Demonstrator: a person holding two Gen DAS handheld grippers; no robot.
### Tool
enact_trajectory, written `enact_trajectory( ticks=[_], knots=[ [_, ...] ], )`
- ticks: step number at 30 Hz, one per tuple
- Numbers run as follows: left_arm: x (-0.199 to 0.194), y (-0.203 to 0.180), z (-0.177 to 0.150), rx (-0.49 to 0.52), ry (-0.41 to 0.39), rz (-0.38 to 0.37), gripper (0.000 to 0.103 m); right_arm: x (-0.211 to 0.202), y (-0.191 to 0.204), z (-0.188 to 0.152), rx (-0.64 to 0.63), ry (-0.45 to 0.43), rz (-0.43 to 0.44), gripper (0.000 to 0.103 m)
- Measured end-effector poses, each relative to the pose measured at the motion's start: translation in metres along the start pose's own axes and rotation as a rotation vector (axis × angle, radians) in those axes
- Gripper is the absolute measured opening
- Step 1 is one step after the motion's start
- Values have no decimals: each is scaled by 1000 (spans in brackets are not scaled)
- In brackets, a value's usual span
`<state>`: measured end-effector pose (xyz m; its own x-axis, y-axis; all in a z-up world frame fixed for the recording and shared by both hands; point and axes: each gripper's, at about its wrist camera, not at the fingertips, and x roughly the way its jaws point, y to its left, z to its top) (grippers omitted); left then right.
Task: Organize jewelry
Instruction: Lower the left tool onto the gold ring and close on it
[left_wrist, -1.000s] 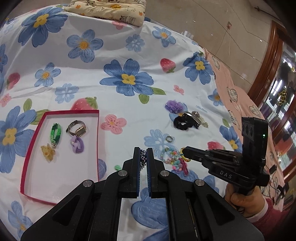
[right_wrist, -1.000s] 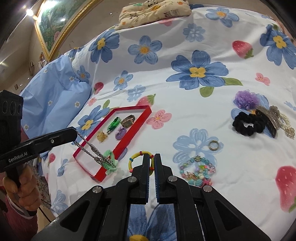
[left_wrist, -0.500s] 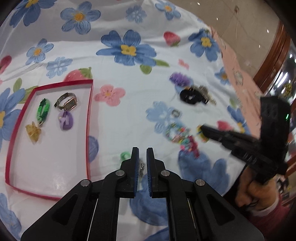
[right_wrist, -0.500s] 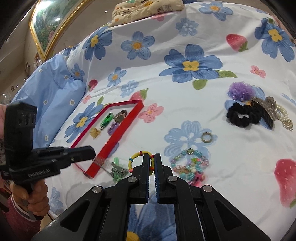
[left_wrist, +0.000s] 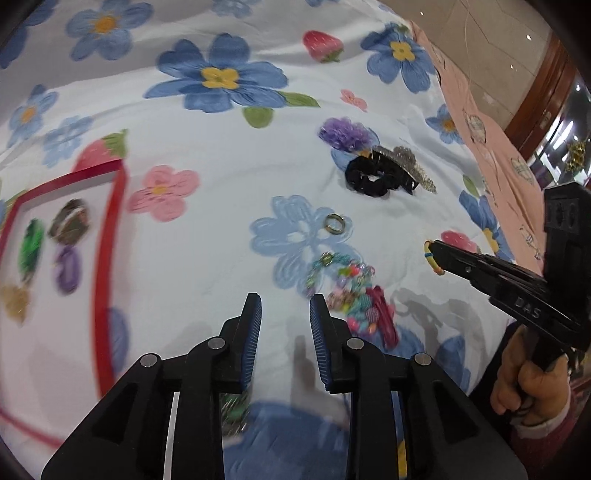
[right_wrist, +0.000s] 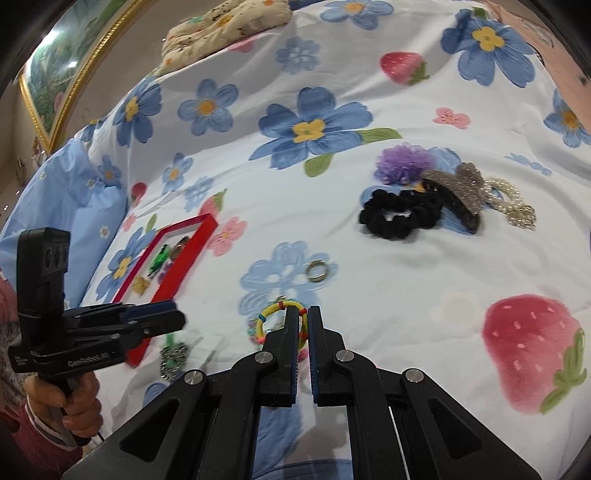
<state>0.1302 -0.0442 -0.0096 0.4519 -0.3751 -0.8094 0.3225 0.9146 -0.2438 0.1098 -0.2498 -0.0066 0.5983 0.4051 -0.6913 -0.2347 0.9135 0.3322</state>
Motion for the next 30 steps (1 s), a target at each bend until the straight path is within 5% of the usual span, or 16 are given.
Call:
enact_trajectory(
  ticks=[8,11,19,22,23,30],
  knots=[
    [41,-14,30,15,42,-46,26,5,-20,6,31,1,-19,4],
    [54,-26,42,48,37,-41,37,5,-29,5,54,1,-26,4],
    [103,-50,58,101,75,-9,37,-5,-52,7,108,-18,-55,4],
    [107,-52,60,113,66,5,32,-6,-54,7,115,-22,-56,4],
    [107,-52,60,114,64,6,22,-6,-55,8,115,-22,-55,4],
    [86,-46,55,97,25,-8,21,-7,-49,8,111,-20,-34,4]
  ],
)
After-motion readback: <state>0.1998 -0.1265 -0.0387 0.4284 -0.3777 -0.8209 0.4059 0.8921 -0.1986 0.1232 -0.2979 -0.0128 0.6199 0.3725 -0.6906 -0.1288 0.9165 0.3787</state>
